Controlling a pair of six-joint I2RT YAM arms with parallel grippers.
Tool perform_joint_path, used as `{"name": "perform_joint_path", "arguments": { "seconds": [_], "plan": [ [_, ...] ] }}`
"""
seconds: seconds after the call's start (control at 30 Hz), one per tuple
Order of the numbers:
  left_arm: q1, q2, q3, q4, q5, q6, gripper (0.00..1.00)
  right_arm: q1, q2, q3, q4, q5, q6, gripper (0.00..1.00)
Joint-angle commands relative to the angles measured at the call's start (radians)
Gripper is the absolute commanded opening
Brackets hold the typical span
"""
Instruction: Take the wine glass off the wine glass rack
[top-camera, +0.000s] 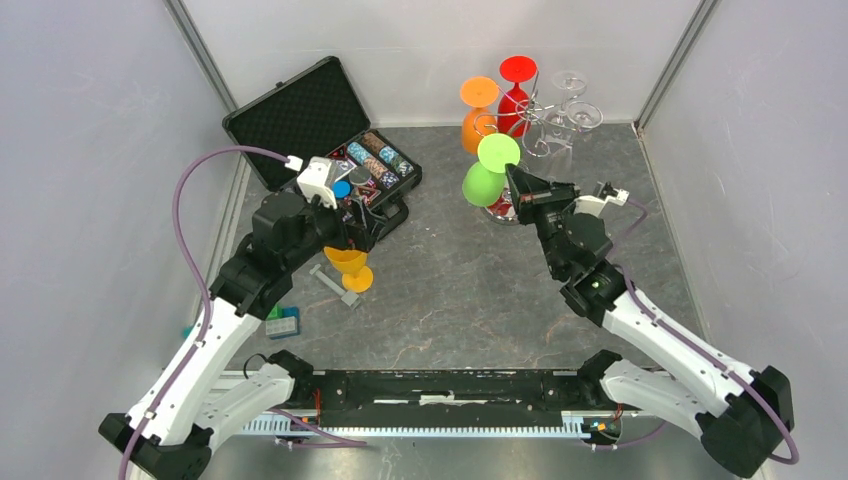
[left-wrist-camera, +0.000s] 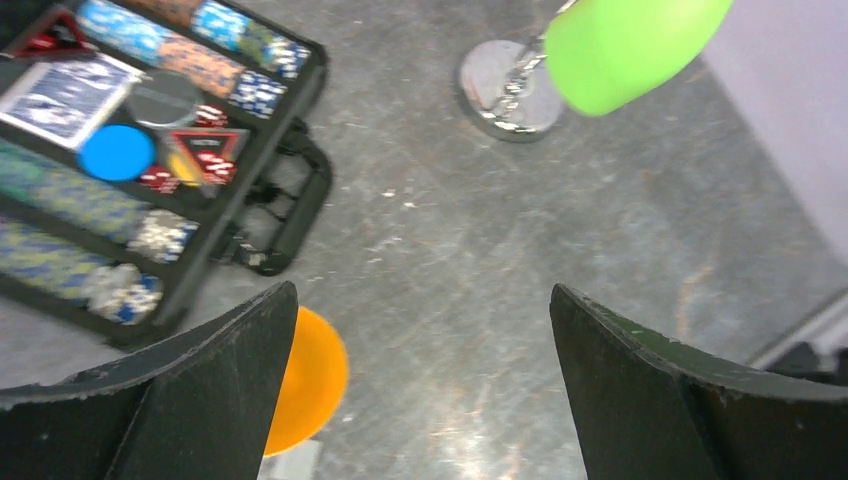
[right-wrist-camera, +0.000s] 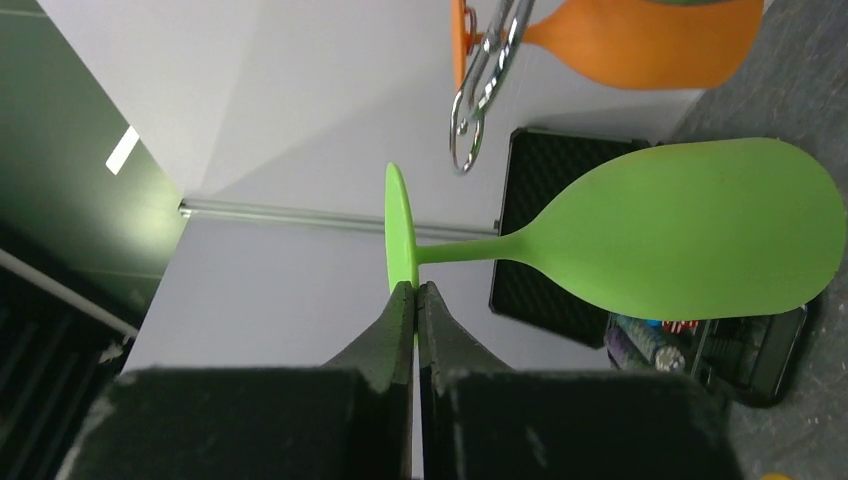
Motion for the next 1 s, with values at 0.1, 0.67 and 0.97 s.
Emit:
{"name": "perform_joint_path", "arguments": {
  "seconds": [0.1,0.67,0.97],
  "plan": [
    [0.004,0.050,-0.059,0.325,0.328,-0.464,1.00,0.028,-0.160,-0.087,0.055,-0.165,0.065,0.00],
    [-0.025,0.341,-0.202,1.249,0.590,-1.250,0.96,0.036,-0.432,-0.115,0.078,-0.326,0.159,0.00],
    [-0.048,0.379,-0.130,1.319,0.632,-1.311,0.81,0.036,-0.391,-0.131,0.170,-0.369,0.190,0.00]
  ]
}}
